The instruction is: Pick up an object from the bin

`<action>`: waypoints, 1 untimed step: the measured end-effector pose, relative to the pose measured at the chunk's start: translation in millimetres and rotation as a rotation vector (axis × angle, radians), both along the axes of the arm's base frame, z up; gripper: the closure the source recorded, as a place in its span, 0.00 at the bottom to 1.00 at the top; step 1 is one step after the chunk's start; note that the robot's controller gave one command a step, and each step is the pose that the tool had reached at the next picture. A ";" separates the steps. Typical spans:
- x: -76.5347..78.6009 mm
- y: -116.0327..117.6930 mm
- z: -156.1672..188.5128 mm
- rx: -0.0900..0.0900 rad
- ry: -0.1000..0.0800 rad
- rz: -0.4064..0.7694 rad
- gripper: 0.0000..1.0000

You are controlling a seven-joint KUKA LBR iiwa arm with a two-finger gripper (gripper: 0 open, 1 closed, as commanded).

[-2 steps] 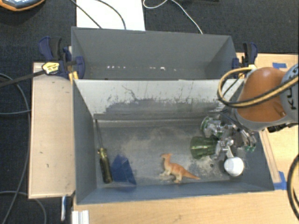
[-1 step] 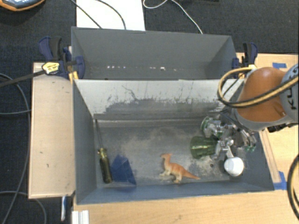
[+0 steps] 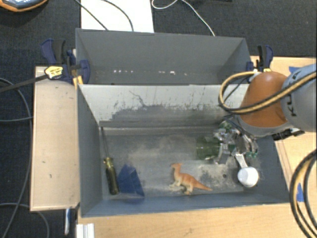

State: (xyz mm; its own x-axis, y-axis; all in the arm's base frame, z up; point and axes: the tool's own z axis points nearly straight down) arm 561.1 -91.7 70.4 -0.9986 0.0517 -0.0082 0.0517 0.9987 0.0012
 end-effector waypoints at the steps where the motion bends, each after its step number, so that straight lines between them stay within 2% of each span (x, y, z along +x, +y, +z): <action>1: 0.0 0.0 0.0 0.000 0.000 0.001 1.00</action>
Offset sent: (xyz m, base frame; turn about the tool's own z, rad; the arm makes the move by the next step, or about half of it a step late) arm 0.0173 0.0082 0.1344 -0.0559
